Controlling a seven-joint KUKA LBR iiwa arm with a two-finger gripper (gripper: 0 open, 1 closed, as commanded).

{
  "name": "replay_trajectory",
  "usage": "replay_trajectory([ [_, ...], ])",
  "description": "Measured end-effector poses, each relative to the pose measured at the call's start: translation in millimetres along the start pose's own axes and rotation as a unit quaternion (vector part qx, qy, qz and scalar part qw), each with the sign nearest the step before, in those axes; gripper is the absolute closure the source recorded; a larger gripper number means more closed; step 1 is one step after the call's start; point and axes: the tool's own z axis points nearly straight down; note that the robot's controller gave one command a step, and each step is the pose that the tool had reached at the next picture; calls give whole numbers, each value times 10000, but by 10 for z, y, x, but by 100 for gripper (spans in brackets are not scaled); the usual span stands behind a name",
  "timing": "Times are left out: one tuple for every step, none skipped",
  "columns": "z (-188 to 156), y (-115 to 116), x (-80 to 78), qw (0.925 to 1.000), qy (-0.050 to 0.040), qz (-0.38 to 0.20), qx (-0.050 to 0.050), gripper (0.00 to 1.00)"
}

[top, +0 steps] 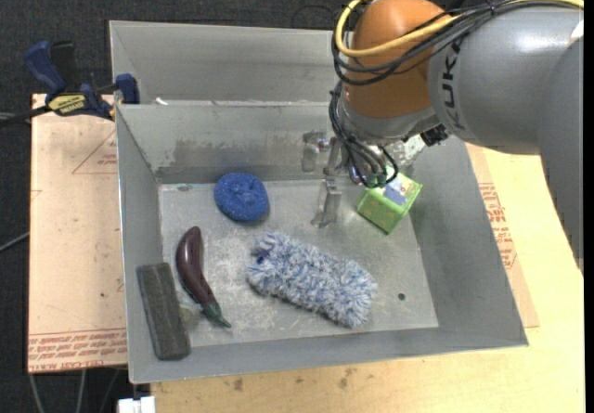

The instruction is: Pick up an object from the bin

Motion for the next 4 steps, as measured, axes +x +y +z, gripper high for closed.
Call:
replay_trajectory([
  [-51,-2,-10,10000,-35,4,-2,0],
  [420,71,339,9999,-65,122,-3,0],
  [882,55,332,9997,-32,-231,-2,0],
  [1042,128,1048,9889,-43,-1488,8,100],
])
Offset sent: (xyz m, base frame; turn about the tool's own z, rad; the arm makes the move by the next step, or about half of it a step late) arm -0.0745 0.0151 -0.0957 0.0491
